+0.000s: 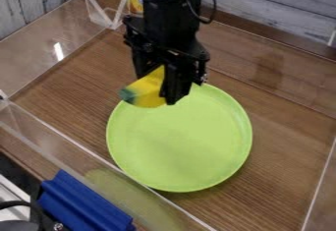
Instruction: Put the banana on top of the green plate
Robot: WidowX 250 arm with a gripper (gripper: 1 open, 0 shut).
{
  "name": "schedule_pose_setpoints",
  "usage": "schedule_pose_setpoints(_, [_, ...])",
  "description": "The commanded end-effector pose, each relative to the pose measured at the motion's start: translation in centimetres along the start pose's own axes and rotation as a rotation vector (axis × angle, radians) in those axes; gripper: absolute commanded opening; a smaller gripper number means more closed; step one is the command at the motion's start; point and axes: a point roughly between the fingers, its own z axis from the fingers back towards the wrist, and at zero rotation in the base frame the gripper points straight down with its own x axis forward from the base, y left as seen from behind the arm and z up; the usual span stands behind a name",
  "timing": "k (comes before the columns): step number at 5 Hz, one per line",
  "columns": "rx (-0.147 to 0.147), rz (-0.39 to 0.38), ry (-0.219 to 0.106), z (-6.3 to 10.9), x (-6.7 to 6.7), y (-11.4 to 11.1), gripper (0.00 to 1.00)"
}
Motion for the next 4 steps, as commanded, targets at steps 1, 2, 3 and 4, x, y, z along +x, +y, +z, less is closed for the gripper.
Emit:
schedule_pose_setpoints(1, [0.011, 0.018, -0.042, 0.7, -0.2, -0.5, 0.00])
schedule_pose_setpoints(2, [0.014, 0.032, -0.046, 0.5, -0.5, -1.0, 0.00])
schedule_pose_setpoints(3, [0.016, 0.043, -0.050, 0.2, -0.7, -1.4, 0.00])
schedule_pose_setpoints(4, [0.020, 0.061, -0.055, -0.1, -1.0, -2.0, 0.00])
